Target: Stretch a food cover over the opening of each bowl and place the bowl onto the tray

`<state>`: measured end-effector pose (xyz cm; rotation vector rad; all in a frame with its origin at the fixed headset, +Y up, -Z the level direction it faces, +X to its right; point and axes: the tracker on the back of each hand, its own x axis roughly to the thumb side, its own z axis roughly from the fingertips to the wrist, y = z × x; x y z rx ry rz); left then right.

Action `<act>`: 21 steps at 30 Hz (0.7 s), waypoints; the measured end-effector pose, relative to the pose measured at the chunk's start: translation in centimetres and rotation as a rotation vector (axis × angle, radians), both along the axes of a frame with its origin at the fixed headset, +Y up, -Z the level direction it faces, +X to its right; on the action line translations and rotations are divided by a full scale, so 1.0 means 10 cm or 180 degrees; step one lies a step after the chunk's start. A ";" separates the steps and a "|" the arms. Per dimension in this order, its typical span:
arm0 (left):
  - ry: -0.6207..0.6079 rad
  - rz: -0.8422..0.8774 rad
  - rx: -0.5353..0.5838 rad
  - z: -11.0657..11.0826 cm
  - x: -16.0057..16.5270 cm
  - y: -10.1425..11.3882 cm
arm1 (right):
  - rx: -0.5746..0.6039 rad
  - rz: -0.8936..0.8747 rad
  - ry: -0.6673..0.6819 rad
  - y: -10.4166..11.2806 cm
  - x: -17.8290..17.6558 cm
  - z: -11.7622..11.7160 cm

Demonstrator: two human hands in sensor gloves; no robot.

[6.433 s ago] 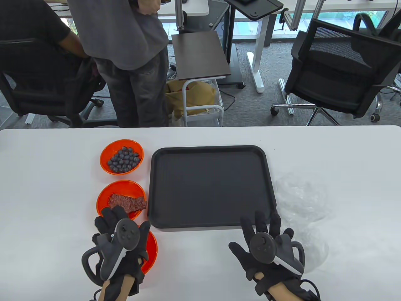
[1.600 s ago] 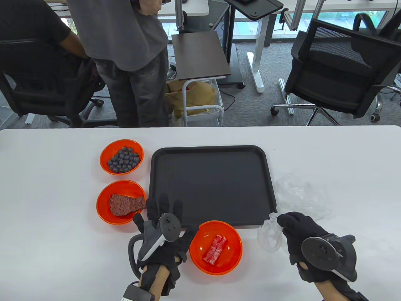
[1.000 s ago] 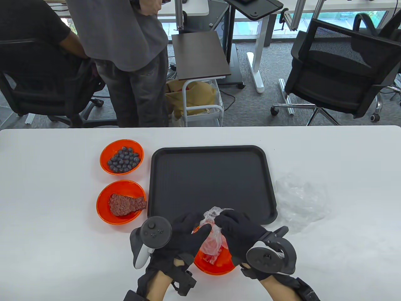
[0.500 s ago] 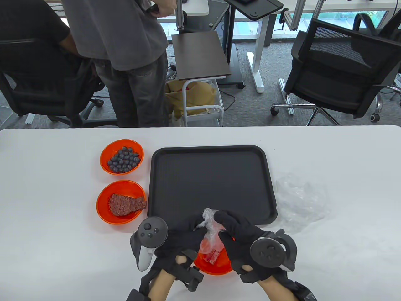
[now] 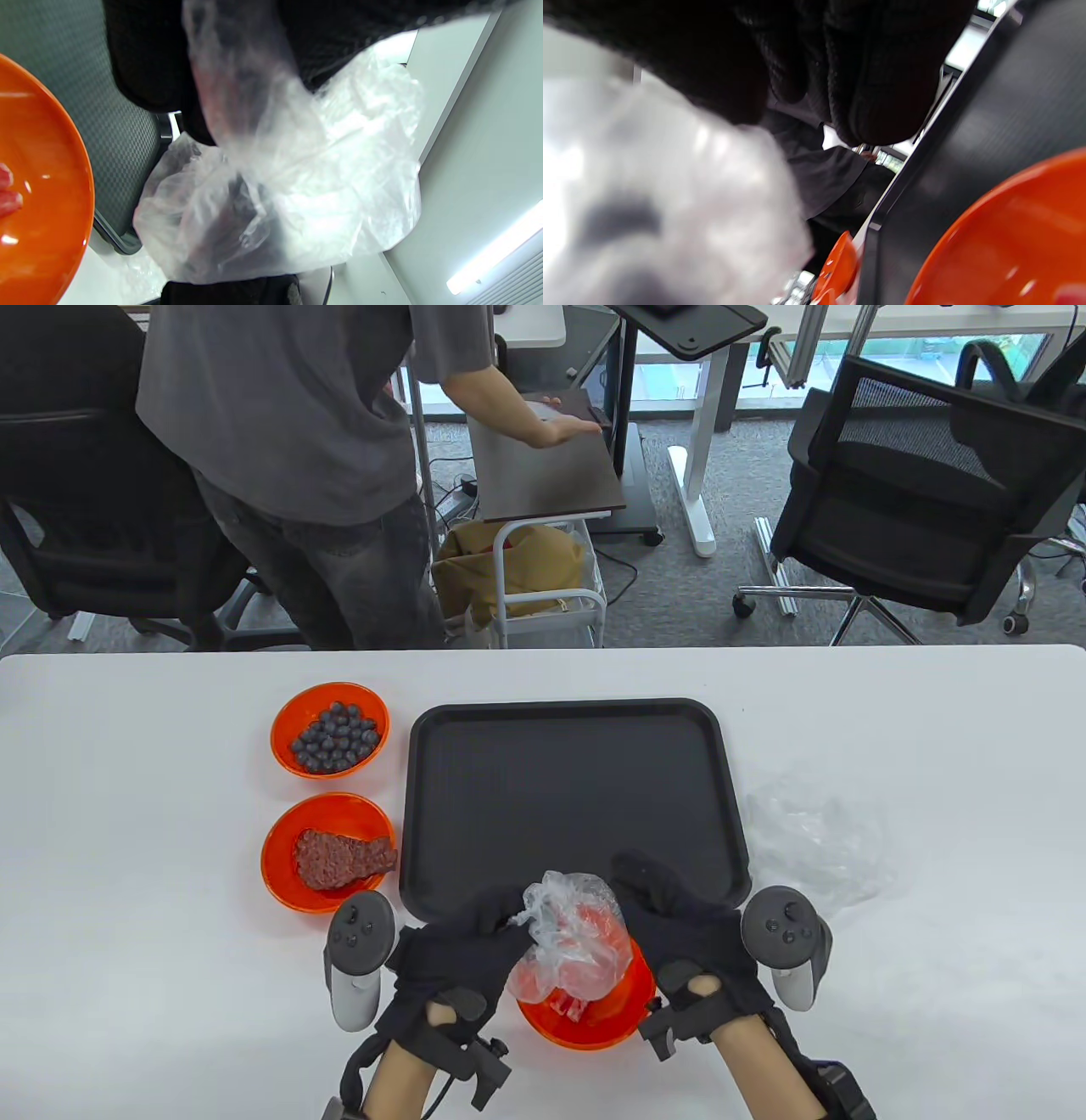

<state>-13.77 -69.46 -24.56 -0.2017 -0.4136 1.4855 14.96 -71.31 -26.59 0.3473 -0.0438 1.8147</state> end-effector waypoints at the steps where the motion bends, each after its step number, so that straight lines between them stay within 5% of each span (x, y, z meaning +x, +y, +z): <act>1: -0.0010 0.0010 -0.0009 0.00 0.02 -0.01 | -0.0098 -0.0242 0.0197 -0.02 -0.05 0.00; 8: -0.0268 0.0088 -0.0091 -0.02 0.21 -0.08 | -0.0348 -0.0524 0.1132 -0.05 -0.39 0.10; 16: 0.0124 0.0061 -0.0136 0.05 0.18 -0.08 | -0.0002 -0.0166 0.0443 0.01 -0.27 0.16; 21: 0.0753 0.0269 -0.0088 0.12 0.05 -0.04 | -0.0003 -0.0152 0.0143 -0.01 -0.17 0.18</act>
